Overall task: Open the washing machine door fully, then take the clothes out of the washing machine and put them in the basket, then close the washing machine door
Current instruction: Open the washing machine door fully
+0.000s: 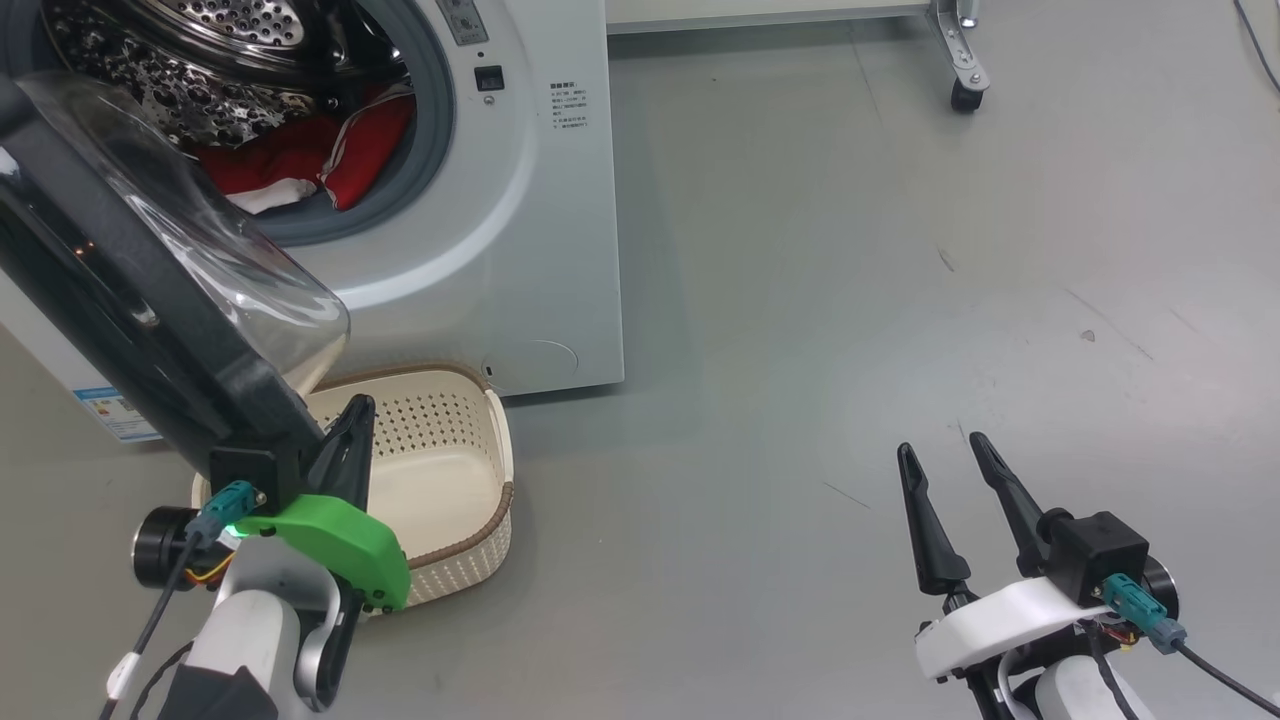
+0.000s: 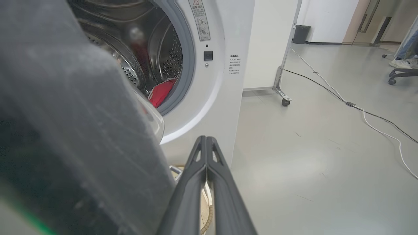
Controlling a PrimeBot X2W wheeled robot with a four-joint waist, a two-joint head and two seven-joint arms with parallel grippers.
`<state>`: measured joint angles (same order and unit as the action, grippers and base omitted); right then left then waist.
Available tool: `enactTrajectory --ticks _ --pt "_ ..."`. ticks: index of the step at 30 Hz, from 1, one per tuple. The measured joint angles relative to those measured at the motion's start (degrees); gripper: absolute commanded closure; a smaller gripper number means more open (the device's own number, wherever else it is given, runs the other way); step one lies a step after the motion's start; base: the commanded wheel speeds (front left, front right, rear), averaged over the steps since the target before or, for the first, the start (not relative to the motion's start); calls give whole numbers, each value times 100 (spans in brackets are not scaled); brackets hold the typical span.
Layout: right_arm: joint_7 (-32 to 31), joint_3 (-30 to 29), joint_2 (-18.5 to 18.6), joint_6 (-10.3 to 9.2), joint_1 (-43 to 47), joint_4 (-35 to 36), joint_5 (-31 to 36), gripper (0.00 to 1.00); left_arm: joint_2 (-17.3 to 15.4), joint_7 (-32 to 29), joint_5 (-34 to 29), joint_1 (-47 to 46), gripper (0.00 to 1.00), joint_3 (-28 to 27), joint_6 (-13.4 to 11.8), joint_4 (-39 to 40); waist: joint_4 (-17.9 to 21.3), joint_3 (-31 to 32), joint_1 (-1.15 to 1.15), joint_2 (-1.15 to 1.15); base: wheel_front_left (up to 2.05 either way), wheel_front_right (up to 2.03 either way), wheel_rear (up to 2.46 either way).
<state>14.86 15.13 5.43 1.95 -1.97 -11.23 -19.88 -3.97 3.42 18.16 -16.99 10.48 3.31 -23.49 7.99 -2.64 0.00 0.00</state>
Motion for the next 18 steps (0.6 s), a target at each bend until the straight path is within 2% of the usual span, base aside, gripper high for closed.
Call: enactTrajectory --ticks 7,18 --pt "0 -105 -2 1 9 -22 31 0 8 76 -3 -29 100 82 2 -153 -65 17 0 0 0 0 0" --pt "0 -133 1 52 18 -60 96 0 135 272 36 -97 100 98 49 -350 -371 50 0 0 0 0 0"
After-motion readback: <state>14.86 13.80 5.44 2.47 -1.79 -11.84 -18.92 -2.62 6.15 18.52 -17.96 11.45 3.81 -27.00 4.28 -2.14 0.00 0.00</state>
